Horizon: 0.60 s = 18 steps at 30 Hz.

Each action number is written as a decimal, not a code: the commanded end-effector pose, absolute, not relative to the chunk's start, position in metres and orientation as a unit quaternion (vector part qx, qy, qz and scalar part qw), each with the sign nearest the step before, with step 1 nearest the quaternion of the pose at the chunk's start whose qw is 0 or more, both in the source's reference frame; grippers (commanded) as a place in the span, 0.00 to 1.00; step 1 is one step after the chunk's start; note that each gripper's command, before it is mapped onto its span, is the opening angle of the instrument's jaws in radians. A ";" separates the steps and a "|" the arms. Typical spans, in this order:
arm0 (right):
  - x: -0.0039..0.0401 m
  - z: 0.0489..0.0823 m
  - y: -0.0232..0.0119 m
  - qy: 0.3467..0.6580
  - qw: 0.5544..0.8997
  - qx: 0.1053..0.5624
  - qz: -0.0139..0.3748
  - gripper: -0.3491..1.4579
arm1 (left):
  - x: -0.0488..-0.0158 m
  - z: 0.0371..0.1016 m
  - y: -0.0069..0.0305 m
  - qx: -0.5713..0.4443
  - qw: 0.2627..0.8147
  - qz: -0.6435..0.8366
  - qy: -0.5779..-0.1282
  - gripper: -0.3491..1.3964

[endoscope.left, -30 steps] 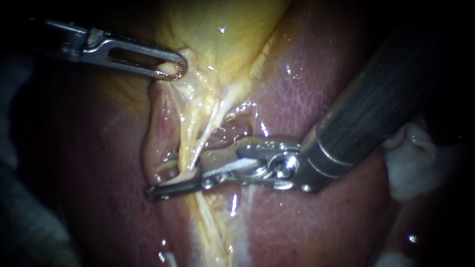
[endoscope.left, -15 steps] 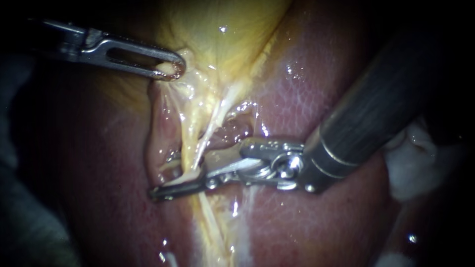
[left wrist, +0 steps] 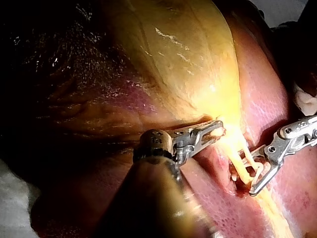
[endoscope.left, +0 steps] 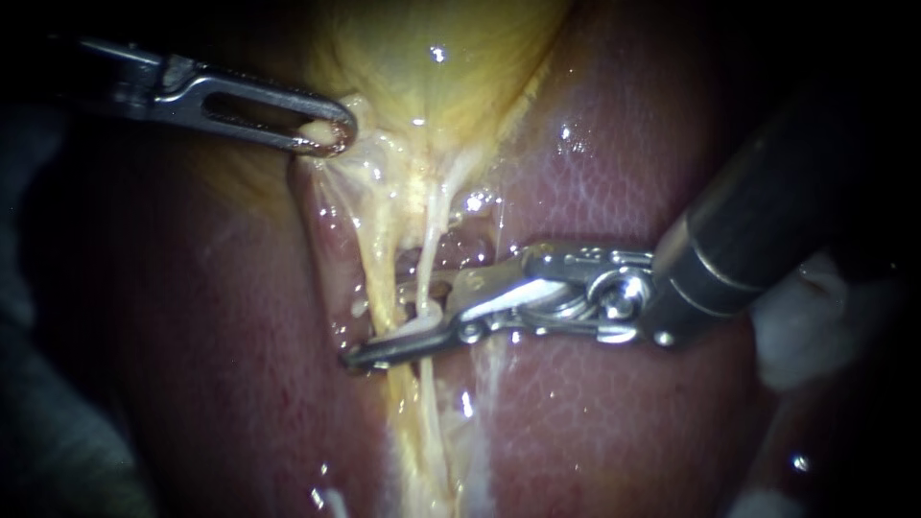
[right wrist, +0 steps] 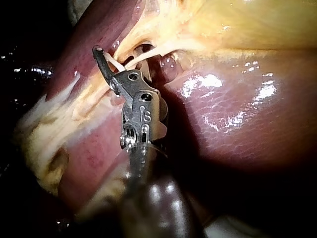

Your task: Clipping first clip left tube

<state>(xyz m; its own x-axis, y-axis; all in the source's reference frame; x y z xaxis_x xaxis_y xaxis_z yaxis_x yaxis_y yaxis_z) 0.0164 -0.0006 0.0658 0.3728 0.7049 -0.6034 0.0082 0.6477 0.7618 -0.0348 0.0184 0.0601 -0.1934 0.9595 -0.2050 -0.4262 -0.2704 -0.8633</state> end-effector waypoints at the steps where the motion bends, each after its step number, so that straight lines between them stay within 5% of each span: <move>1: 0.0161 0.0657 -0.0006 0.510 0.751 0.351 0.231 0.47 | -0.0348 0.0600 0.0184 -0.392 0.499 0.694 -0.340 0.00; 18: 0.0117 0.0660 -0.0003 0.511 0.751 0.347 0.231 0.47 | -0.0347 0.0600 0.0184 -0.392 0.499 0.694 -0.340 0.00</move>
<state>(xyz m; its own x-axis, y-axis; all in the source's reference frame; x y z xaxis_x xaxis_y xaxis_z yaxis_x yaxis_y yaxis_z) 0.0115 -0.0002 0.0660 0.3702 0.7017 -0.6087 0.0092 0.6525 0.7578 -0.0347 0.0184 0.0600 -0.1941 0.9593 -0.2051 -0.4253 -0.2707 -0.8636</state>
